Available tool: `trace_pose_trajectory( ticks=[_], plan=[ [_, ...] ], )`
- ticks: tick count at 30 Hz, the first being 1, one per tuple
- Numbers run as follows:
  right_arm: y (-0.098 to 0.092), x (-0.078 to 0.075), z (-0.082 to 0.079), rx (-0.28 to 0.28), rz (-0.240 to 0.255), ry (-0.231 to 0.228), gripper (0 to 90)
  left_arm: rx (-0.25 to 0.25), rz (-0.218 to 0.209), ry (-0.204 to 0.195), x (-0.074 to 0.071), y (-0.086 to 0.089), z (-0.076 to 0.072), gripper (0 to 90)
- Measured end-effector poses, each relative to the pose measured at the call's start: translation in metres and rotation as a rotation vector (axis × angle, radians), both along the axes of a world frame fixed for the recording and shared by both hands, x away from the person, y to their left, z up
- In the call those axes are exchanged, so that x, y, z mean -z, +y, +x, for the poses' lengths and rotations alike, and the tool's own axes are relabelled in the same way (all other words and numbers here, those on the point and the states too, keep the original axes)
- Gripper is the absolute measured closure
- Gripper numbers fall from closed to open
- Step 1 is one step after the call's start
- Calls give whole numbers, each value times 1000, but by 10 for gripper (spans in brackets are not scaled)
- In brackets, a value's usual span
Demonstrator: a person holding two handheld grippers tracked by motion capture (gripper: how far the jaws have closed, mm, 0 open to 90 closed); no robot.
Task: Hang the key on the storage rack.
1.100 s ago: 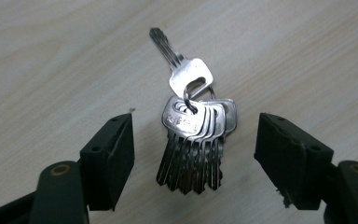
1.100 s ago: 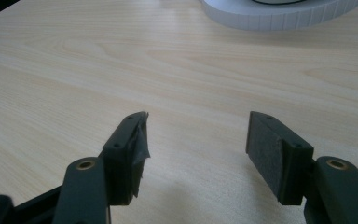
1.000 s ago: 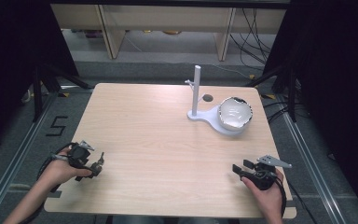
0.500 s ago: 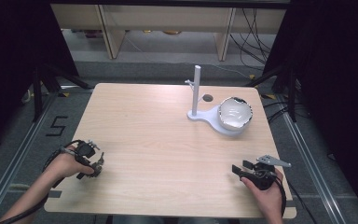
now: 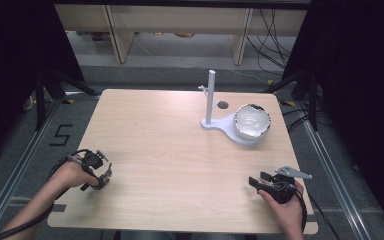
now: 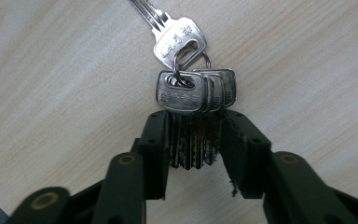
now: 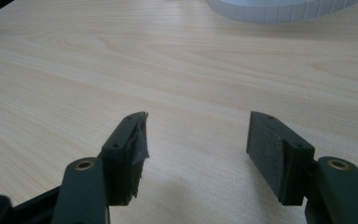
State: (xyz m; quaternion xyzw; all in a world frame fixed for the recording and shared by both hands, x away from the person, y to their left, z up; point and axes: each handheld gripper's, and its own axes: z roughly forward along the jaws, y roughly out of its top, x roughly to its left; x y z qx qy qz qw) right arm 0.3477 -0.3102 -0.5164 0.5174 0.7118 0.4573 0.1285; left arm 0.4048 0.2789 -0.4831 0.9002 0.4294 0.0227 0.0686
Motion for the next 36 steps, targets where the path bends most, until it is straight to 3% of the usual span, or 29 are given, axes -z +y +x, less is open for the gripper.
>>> trace_pose_trajectory(
  ticks=[1, 3, 4, 6, 7, 8, 9, 10, 11, 14, 15, 16, 17, 18, 22, 23, 24, 28, 32, 36],
  plan=[
    [0, 0, 0, -2, 2, 9, 392, -12, -11, -8, 1, -1, -1, 658],
    [-2, 0, 1, -12, -28, -22, 392, -3, -7, -5, 1, -2, -1, 702],
    [0, 0, 0, 0, 5, 9, 392, 21, 8, 4, 0, -2, 0, 727],
    [1, -1, -1, 1, 9, 22, 392, 34, 6, -3, 0, -3, 1, 753],
    [1, 0, 0, 4, 5, 17, 392, 14, 4, 2, 0, -4, 0, 767],
    [-2, 1, 2, -11, -19, -9, 392, 31, 17, 12, -1, -4, 1, 783],
    [-2, 1, 2, -12, -12, -10, 392, 34, 18, 14, -1, -4, 1, 790],
    [0, 0, 0, 1, 0, 7, 392, 34, 17, 10, -1, -4, 1, 790],
    [-2, 1, 2, -11, -24, -18, 392, 28, 13, 7, 0, -5, 0, 791],
    [-2, 1, 2, -12, -24, -16, 392, 51, 25, 5, 0, -4, 0, 783],
    [-2, 0, 2, -12, -32, -7, 392, 50, 24, -3, 0, -5, 0, 741],
    [-2, 0, 2, -11, -32, -6, 392, 96, 43, -5, -1, -4, 3, 737],
    [-2, 0, 2, -13, -29, -6, 392, 64, 34, 3, 0, -6, 0, 739],
    [-2, 1, 2, -11, -21, -12, 392, 102, 44, -1, -1, -6, 2, 750],
    [-2, 0, 2, -12, -33, -6, 392, 127, 71, -2, -1, -9, 1, 791],
    [-2, 0, 2, -13, -32, -7, 392, 95, 61, -8, 0, -12, -2, 791],
    [-1, 0, 1, -5, -22, 6, 392, 148, 93, -12, -1, -12, 0, 792],
    [-2, 0, 2, -16, -28, -9, 392, 167, 125, -24, -1, -17, -4, 799],
    [-1, 0, 1, -2, -19, 12, 392, 148, 101, -24, 0, -16, -3, 799],
    [-2, 0, 2, -13, -31, -5, 392, 146, 76, -13, 0, -13, -2, 790]
  ],
)
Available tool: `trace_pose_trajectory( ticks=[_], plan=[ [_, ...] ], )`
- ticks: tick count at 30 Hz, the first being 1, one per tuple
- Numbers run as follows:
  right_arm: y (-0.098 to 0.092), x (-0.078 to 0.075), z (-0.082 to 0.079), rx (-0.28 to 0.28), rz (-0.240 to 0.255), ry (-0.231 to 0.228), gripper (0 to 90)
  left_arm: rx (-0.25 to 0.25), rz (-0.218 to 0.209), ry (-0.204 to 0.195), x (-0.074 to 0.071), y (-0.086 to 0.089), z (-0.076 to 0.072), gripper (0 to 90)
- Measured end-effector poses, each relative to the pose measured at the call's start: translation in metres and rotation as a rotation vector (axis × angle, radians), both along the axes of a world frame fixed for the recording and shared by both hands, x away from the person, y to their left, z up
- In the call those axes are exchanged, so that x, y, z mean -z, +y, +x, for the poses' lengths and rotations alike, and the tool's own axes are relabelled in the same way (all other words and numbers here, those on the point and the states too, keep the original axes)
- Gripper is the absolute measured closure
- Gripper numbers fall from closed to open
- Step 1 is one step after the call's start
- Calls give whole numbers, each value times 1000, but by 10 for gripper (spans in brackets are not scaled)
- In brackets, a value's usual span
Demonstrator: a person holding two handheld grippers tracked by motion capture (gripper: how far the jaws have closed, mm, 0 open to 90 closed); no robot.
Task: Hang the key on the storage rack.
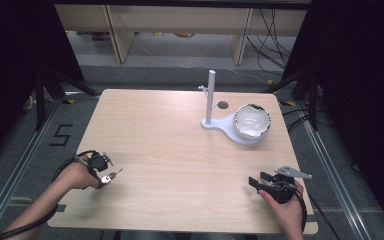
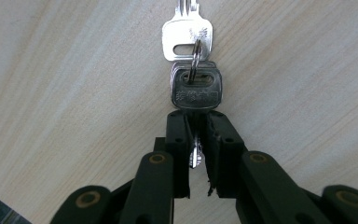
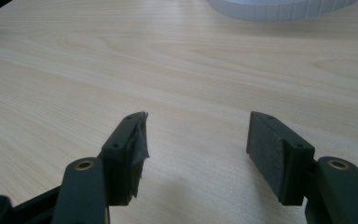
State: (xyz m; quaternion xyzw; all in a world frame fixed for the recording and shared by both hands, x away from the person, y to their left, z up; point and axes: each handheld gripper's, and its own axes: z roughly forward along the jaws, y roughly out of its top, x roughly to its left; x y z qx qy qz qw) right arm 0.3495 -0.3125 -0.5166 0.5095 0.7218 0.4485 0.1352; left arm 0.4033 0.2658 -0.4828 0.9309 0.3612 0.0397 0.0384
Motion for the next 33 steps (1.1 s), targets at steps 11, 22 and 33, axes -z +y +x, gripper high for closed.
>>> trace_pose_trajectory(
  ticks=[11, 22, 33],
  plan=[
    [2, -1, -1, 20, 15, 31, 392, 29, 26, -9, 0, 0, 2, 673],
    [0, 2, 2, 5, -8, -3, 388, 42, 30, 107, -1, -1, 13, 719],
    [0, 2, 2, 10, 1, 7, 386, 118, 67, 84, -1, -5, 13, 806]
  ],
)
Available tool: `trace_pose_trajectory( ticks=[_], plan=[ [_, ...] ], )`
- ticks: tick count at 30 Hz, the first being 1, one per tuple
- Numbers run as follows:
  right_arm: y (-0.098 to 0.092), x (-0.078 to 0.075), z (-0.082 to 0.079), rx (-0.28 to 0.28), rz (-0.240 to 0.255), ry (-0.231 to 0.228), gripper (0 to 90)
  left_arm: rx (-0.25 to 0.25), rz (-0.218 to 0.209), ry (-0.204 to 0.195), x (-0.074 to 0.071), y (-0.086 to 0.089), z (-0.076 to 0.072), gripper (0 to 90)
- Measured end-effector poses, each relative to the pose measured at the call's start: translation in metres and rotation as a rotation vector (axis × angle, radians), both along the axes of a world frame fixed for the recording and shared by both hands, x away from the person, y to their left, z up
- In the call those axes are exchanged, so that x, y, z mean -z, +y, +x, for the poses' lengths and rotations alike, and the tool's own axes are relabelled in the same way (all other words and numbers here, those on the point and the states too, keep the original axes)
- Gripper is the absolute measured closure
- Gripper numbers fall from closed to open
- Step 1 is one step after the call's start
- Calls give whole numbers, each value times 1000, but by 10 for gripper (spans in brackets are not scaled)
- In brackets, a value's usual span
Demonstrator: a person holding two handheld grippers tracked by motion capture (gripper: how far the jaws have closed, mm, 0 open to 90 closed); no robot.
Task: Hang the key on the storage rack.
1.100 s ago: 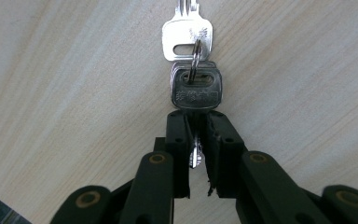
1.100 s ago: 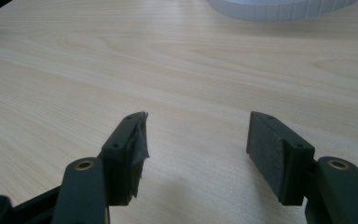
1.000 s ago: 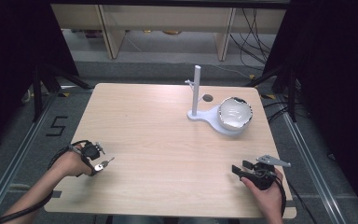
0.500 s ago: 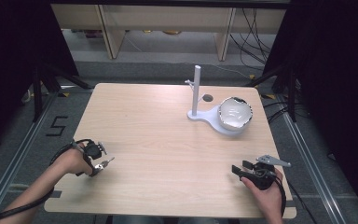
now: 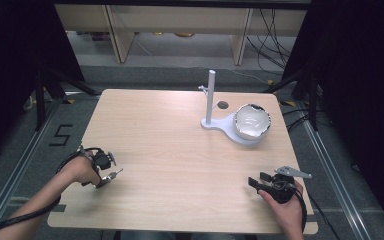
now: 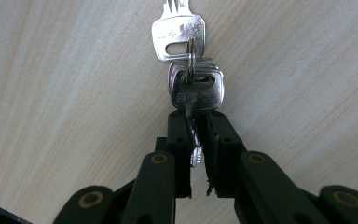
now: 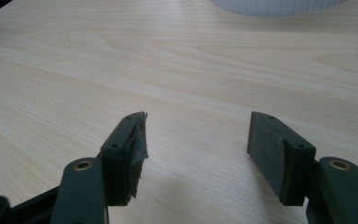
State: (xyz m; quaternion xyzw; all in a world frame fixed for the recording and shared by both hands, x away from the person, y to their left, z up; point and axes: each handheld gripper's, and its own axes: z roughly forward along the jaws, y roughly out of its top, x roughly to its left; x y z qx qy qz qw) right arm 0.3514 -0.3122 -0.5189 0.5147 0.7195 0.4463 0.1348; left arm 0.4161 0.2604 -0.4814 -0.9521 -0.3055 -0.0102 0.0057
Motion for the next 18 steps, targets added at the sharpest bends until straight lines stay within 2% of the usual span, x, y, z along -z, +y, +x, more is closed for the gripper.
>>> trace_pose_trajectory(
  ticks=[3, 5, 6, 12, 13, 15, 16, 18],
  plan=[
    [0, 0, 0, 6, 0, 2, 387, 3, -23, -24, 0, 3, -4, 808],
    [0, -1, 0, -13, 14, 6, 387, 5, -25, -21, 0, 4, -4, 809],
    [0, -1, 0, -9, 0, 6, 387, 5, -29, -25, 0, 4, -5, 809],
    [0, -1, -1, -1, -10, 6, 388, 9, -35, -48, 0, 3, -7, 811],
    [0, 0, 0, -3, -1, 0, 388, 10, -33, -45, -2, 3, -6, 811],
    [0, -1, 0, -8, -2, 3, 388, 19, -28, -65, -6, 1, -6, 810],
    [3, -2, -3, 16, 19, 31, 388, 18, -27, -69, -8, 1, -6, 811],
    [3, -1, -2, 11, 17, 23, 388, 24, -27, -75, -9, 0, -6, 811]
  ],
)
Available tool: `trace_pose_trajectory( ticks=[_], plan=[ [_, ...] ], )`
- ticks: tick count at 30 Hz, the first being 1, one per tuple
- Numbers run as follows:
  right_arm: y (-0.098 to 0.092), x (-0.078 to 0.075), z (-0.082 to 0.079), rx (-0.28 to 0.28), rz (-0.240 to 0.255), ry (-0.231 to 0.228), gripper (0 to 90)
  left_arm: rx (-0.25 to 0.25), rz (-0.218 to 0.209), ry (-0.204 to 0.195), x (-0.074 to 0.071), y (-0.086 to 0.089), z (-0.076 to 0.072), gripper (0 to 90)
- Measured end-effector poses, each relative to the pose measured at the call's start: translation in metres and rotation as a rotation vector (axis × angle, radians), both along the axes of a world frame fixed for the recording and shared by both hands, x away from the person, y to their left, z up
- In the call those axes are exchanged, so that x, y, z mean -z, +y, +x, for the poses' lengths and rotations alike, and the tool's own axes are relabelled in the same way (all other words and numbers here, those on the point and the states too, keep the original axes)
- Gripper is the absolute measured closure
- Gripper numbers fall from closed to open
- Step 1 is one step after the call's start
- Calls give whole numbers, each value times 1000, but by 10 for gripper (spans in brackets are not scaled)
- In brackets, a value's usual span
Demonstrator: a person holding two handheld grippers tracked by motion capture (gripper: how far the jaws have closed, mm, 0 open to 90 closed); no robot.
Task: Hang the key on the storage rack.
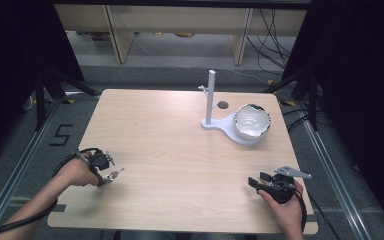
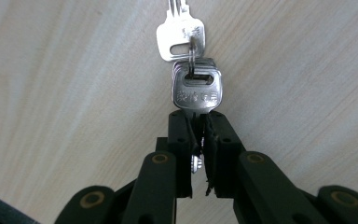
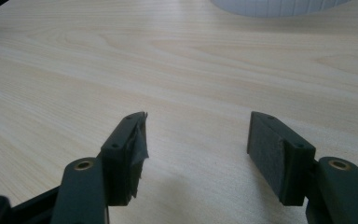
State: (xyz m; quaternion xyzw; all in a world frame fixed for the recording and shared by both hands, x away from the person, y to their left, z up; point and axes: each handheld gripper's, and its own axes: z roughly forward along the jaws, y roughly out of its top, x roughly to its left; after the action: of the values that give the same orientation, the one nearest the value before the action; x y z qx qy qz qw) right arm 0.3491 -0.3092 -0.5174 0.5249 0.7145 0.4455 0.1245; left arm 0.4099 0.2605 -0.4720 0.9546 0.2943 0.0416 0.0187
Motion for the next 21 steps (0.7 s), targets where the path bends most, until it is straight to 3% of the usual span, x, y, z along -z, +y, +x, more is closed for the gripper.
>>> trace_pose_trajectory(
  ticks=[11, 12, 19, 20, 21],
  plan=[
    [0, 0, 0, 0, 3, -2, 389, 14, -22, -87, -30, -9, 2, 811],
    [0, -1, -1, 0, -5, 6, 389, 8, -41, -110, -37, -12, 3, 811],
    [-1, -1, -1, 0, -6, 8, 388, 5, -85, -170, -56, -20, 9, 811],
    [-3, 0, 1, -15, -30, -22, 388, -2, -87, -170, -60, -22, 10, 811],
    [-3, 0, 1, -15, -30, -22, 389, 0, -95, -182, -61, -23, 11, 811]
  ],
)
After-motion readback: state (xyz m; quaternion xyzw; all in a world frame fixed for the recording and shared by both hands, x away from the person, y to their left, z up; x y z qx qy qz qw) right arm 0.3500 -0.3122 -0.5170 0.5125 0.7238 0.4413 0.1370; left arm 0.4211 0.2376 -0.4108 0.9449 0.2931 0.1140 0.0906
